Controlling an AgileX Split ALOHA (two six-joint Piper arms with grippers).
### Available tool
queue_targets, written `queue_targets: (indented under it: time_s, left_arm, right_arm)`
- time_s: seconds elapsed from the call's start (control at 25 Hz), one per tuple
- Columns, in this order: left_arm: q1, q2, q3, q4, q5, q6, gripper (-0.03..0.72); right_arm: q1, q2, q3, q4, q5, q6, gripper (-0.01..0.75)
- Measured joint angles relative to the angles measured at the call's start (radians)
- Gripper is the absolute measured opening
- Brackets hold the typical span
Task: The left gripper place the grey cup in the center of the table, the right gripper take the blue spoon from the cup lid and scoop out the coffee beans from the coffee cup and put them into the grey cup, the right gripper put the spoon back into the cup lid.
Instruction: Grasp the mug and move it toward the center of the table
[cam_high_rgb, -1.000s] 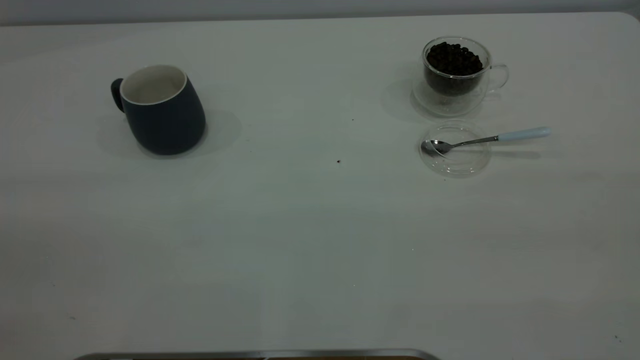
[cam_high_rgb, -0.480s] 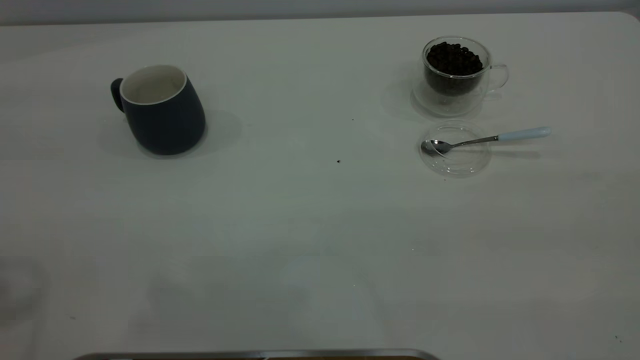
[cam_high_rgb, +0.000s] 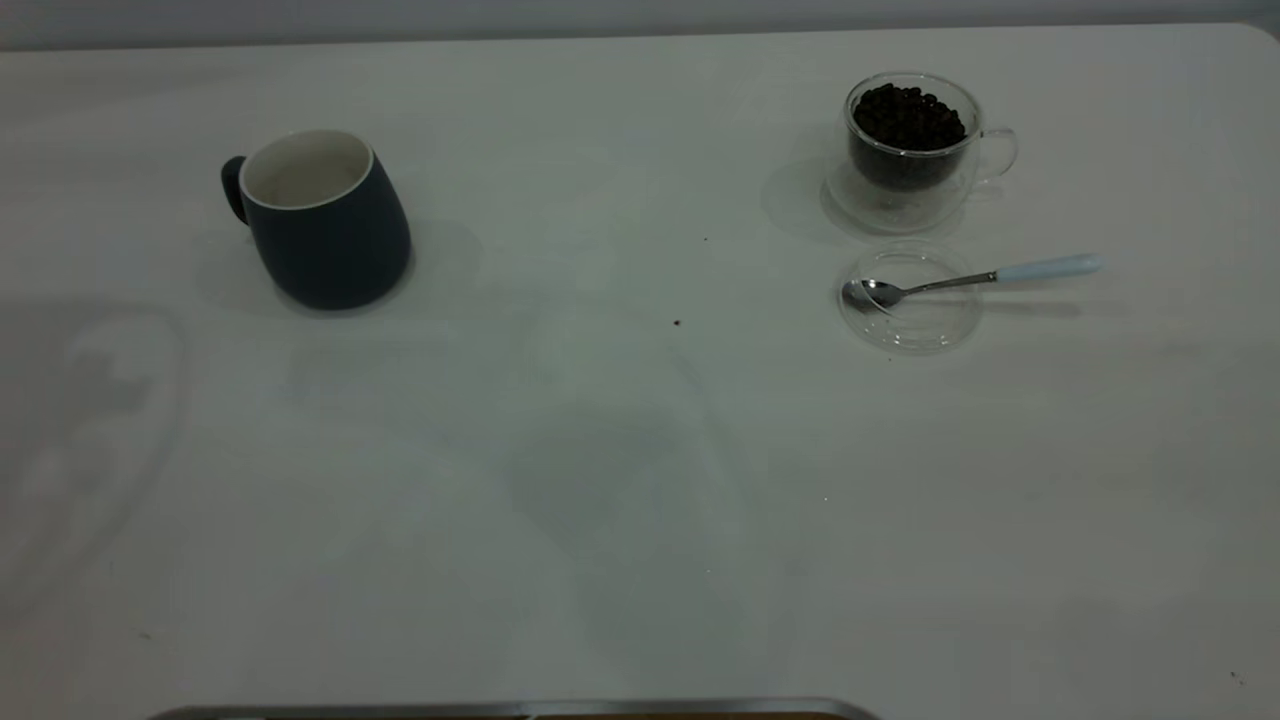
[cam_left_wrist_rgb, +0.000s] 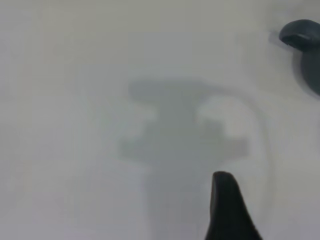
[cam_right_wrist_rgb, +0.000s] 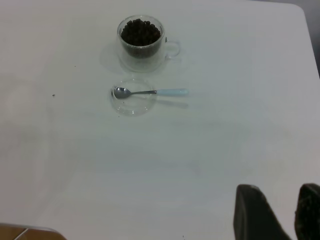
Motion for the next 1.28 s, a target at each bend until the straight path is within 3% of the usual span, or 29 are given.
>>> queue_targets:
  time_s: [0.28,0.52,0.72,0.96,1.28]
  left_arm:
    - [-0.002,0.285,-0.190,0.000,0.037,0.145,0.508]
    - [-0.045,0.471,-0.303,0.007,0.058,0.446,0.508]
    - [-0.108,0.554,-0.307,0.006,-0.055,0.731,0.508]
    - [-0.139,0.612,-0.310,0.008,-0.173,0.834,0.508]
    - [-0.141,0.679,-0.311,0.007,-0.210,1.042,0.508]
  right_arm:
    - [0.000,0.000,0.000,0.000,0.000,0.000,0.240]
    - [0.000,0.000,0.000,0.000,0.000,0.000,0.240]
    - [0.000,0.000,0.000,0.000,0.000,0.000,0.240]
    - [0.000,0.000,0.000,0.000,0.000,0.000,0.240]
    - [0.000,0.000,0.000,0.000,0.000,0.000,0.240]
